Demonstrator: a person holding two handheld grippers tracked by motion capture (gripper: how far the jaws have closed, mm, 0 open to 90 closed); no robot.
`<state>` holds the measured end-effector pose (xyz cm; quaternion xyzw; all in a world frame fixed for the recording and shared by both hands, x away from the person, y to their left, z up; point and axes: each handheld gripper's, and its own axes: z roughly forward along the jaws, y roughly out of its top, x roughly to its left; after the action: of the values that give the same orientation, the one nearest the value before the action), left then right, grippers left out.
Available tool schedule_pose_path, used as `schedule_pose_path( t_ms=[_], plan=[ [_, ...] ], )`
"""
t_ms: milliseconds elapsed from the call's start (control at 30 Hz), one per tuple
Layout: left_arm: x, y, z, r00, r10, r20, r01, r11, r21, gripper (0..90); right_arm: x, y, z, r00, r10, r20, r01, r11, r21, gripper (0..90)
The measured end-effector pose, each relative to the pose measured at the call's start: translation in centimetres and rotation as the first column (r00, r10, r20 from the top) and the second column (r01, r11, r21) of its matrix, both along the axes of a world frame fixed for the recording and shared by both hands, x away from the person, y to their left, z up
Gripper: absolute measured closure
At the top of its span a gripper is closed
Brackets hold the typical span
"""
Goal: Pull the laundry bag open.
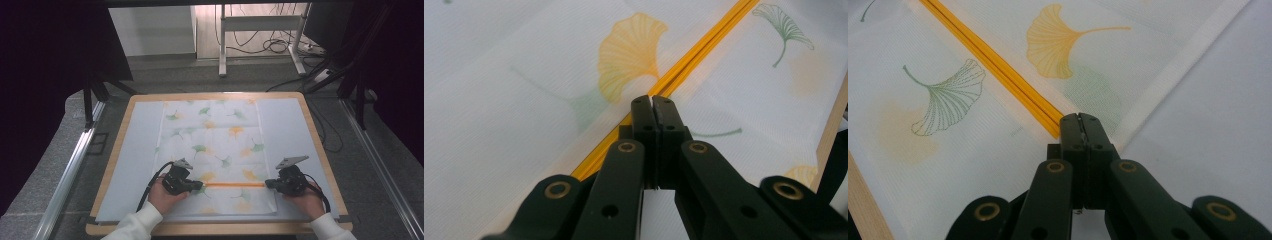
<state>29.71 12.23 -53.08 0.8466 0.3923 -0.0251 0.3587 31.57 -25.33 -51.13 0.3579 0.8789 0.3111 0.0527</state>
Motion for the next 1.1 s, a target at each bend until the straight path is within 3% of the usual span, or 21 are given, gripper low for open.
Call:
schedule_pose_path(
  t_ms=[833,1100],
  plan=[
    [-1.3,7.4,-0.4,0.9941,0.108,-0.007,-0.108,0.9941,-0.002,90.0,0.0,-0.1,0.0,1.0,0.0,0.002,0.0,1.0,0.005,89.6],
    [-2.0,10.3,-0.5,0.9872,0.159,-0.013,-0.159,0.9873,0.0,90.0,0.0,-0.1,-0.1,1.0,0.001,0.002,-0.001,1.0,0.006,89.6]
  ],
)
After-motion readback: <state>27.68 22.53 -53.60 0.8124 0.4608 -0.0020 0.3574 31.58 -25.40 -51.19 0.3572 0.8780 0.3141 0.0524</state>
